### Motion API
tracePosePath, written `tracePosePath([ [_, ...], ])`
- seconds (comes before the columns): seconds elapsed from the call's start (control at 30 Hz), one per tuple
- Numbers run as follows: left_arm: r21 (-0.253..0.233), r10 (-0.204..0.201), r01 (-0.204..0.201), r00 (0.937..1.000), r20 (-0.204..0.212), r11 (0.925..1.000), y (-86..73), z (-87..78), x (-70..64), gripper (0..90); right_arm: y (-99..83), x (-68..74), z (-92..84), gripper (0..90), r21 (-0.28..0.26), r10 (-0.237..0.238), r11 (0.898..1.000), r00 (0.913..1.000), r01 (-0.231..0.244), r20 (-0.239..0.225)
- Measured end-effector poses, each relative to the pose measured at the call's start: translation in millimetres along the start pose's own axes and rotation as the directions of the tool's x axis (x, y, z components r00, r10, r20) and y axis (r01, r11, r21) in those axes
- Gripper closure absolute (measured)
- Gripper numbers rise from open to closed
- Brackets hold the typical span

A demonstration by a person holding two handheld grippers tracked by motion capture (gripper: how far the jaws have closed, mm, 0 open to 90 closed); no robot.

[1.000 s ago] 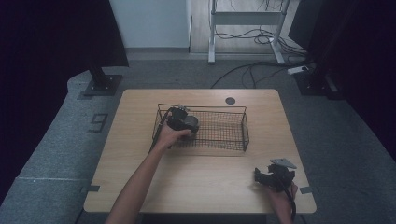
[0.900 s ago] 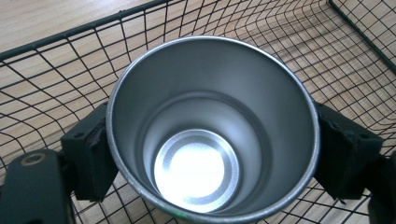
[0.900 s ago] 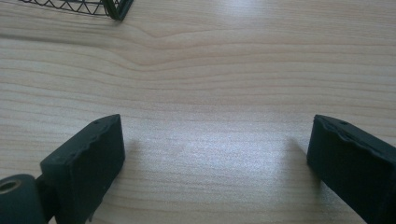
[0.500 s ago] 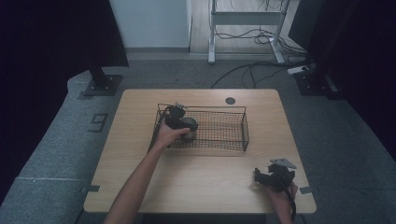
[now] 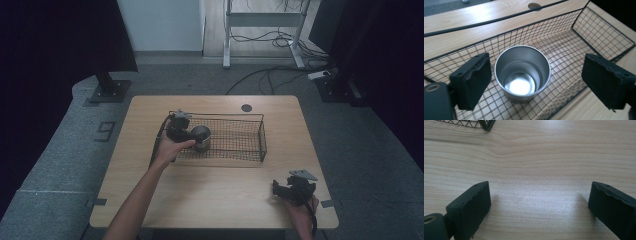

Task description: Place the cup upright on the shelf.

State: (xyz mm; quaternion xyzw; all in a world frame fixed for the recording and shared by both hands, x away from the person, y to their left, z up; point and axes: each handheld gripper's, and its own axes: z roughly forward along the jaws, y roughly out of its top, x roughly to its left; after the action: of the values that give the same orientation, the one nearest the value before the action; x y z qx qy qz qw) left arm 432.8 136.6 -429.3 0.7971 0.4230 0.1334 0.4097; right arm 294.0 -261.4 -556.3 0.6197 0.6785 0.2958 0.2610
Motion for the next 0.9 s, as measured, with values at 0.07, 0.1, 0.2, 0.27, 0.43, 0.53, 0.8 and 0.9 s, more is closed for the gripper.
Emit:
tracePosePath([
  [0.07,-0.01,-0.005,0.005,0.9999,0.015,0.9999,-4.9,-7.6,1.8,11.2,0.0,0.0,0.0,4.2,0.0,0.0,1.0,1.0,0.0,0.0],
  [0.1,-0.018,-0.005,0.005,0.9996,0.026,0.9998,-7.9,-11.1,2.7,11.1,0.0,0.0,0.0,4.2,0.0,0.0,1.0,1.0,0.0,0.0],
  [0.2,-0.027,-0.013,0.014,0.9986,0.051,0.9995,-19.0,-21.5,3.7,10.8,0.0,-0.1,0.1,4.2,0.0,-0.001,1.0,1.0,0.001,0.0],
  [0.27,-0.03,-0.004,0.006,0.9986,0.053,0.9995,-27.2,-27.5,2.5,10.8,0.1,-0.2,0.0,4.2,0.001,-0.002,1.0,1.0,0.002,0.0],
  [0.43,-0.048,0.001,0.003,0.9976,0.069,0.9988,-48.5,-40.6,2.2,11.2,0.1,0.1,-0.1,4.2,0.001,0.001,1.0,1.0,-0.001,0.0],
  [0.53,-0.057,0.004,0.0,0.9971,0.077,0.9984,-64.1,-49.1,2.1,12.0,0.1,0.1,-0.1,4.2,0.001,0.002,1.0,1.0,-0.002,0.0],
  [0.8,-0.052,0.023,-0.02,0.9975,0.067,0.9984,-107.7,-65.1,-4.5,11.5,-0.3,0.2,-0.6,4.4,0.001,0.004,1.0,1.0,-0.004,0.002],
  [0.9,-0.052,0.011,-0.007,0.9972,0.074,0.9986,-123.5,-68.4,-3.7,11.5,-0.5,0.1,-0.9,4.4,0.002,0.004,1.0,1.0,-0.004,0.002],
])
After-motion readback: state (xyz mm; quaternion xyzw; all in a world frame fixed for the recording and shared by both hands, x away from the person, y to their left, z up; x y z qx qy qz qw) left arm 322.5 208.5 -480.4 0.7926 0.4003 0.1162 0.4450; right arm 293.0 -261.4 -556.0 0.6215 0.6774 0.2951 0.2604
